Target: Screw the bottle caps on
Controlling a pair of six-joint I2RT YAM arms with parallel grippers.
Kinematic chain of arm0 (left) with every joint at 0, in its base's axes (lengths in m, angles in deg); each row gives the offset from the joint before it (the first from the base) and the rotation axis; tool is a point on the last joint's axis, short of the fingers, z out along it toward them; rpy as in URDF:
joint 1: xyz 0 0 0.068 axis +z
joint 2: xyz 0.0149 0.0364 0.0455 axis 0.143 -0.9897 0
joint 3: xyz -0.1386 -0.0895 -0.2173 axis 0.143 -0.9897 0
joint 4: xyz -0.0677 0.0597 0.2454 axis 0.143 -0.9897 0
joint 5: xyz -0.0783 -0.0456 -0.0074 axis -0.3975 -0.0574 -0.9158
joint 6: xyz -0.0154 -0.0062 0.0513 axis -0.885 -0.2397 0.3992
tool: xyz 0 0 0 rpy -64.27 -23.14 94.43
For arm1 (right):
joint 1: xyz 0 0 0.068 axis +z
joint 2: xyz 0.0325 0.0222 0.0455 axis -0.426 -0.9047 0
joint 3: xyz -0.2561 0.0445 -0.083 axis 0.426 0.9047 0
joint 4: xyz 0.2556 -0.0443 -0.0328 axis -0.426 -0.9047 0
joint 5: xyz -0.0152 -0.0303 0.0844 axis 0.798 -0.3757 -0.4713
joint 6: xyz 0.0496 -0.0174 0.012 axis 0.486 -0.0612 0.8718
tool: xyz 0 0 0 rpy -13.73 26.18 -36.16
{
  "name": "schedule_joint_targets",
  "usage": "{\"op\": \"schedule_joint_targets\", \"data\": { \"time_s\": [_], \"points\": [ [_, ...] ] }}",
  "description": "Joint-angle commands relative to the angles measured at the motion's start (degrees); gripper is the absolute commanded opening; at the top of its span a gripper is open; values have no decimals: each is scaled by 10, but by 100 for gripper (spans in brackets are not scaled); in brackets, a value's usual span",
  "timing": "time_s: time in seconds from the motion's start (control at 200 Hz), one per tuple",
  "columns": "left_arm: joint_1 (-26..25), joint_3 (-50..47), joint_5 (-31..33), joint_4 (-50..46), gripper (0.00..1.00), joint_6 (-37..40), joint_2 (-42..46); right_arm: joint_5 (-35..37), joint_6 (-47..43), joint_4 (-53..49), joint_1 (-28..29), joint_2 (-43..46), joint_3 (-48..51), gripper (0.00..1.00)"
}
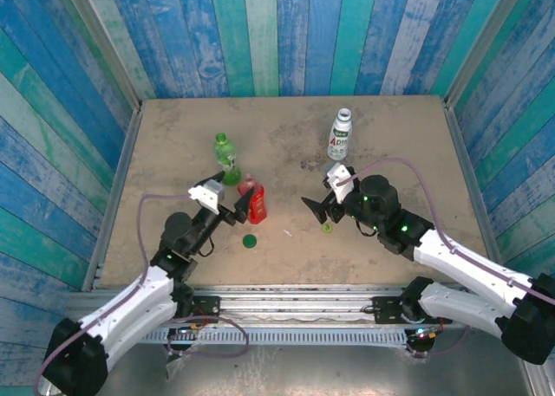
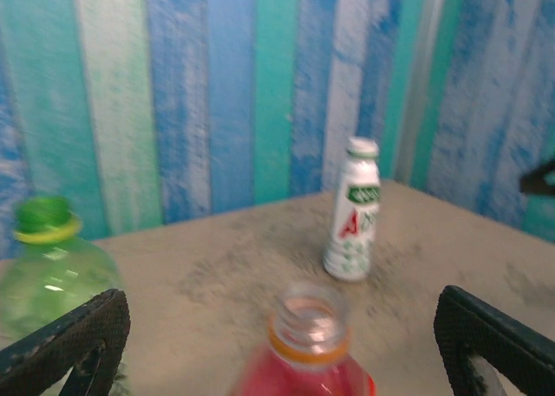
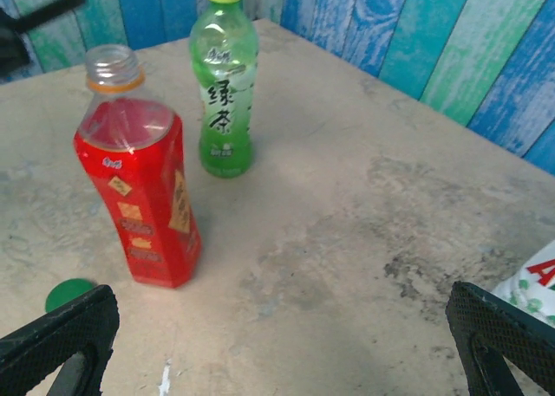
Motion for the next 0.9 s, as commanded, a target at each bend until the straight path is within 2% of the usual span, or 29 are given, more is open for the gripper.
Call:
{"op": "schedule_joint_targets", "data": {
  "time_s": [0.0, 0.08, 0.175, 0.416, 0.551, 0.731, 0.891],
  "points": [
    [-2, -14, -65, 92, 94, 17, -64, -8, 14, 4, 8, -3, -17, 100],
    [-2, -3, -63, 91, 94, 7, -111, 12, 15, 6, 8, -9, -17, 100],
    [-3, -13, -71, 134, 94, -2, -148, 32, 10, 1, 8, -11, -16, 100],
    [2, -10, -76, 170, 94, -13, -235, 34, 9, -2, 8, -20, -18, 100],
    [5, -4, -82, 175, 100, -17, -266, 42, 6, -8, 8, -19, -15, 100],
    [6, -3, -86, 171, 79, -15, -264, 57, 7, -16, 8, -8, -11, 100],
    [6, 1, -90, 165, 65, -15, -262, 90, 16, -24, 8, -9, -12, 100]
  ]
}}
